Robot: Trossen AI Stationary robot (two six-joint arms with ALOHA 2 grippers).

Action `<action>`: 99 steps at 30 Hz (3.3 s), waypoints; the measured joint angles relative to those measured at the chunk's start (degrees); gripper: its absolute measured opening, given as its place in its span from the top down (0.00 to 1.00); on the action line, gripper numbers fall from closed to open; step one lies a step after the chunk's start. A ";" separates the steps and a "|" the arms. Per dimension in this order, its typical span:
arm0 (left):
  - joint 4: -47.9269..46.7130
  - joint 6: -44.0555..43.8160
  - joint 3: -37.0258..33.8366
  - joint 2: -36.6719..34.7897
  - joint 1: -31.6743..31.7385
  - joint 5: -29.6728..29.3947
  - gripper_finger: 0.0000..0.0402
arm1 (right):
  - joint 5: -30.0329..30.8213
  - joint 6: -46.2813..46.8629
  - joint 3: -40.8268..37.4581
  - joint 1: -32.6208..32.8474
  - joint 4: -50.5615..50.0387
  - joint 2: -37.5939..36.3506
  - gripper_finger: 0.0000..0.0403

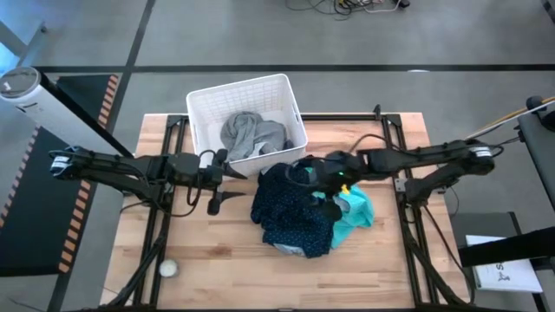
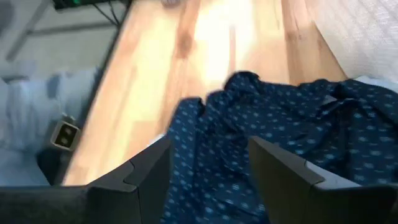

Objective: Sort clothes
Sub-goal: Put the dark blue shirt into the white laundry bin

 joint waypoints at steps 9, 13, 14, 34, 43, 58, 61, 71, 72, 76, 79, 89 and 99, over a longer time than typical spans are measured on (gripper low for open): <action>-0.10 -0.15 0.00 -0.01 0.00 0.00 0.48 | -1.42 1.52 -5.60 -0.11 9.67 1.82 0.56; -0.04 -0.17 0.00 -0.02 0.00 0.00 0.50 | -6.02 1.58 -0.79 0.37 4.36 6.35 0.58; -0.04 -0.17 0.00 -0.02 0.00 0.00 0.50 | -4.64 1.42 0.42 1.03 2.81 6.99 0.58; -0.49 0.04 0.00 -0.02 0.00 0.04 0.59 | 23.92 1.20 7.32 4.02 -4.65 21.47 0.29; -0.68 0.04 0.00 -0.02 0.00 0.10 0.61 | 28.48 1.97 7.32 4.02 -4.02 29.78 0.27; -0.58 -0.34 0.00 -0.02 0.00 0.20 0.61 | 26.29 -2.11 9.17 4.63 -6.47 26.89 0.94; -0.41 -0.53 0.00 -0.02 0.00 0.20 0.62 | 26.14 -2.73 11.36 4.79 -9.07 23.94 0.94; -0.46 -0.59 0.00 -0.02 0.00 0.04 0.65 | 26.54 -6.08 21.97 7.00 -16.85 13.21 0.94; -0.44 -0.59 0.00 -0.02 0.00 0.04 0.65 | 26.60 -6.39 23.07 7.27 -17.28 12.26 0.94; -0.45 -0.59 0.00 -0.02 -0.01 0.02 0.64 | 26.65 -8.02 27.84 8.11 -17.58 9.31 0.94; -0.52 -0.59 0.00 -0.02 0.00 0.00 0.63 | 27.07 -9.90 31.33 8.33 -17.73 7.79 0.94; -0.49 -0.61 0.00 -0.02 -0.01 0.00 0.58 | 33.17 -20.73 47.28 8.11 -17.79 7.91 0.94; -0.46 -0.61 0.00 -0.02 -0.02 -0.02 0.56 | 39.71 -37.11 69.74 7.21 -14.55 14.94 0.94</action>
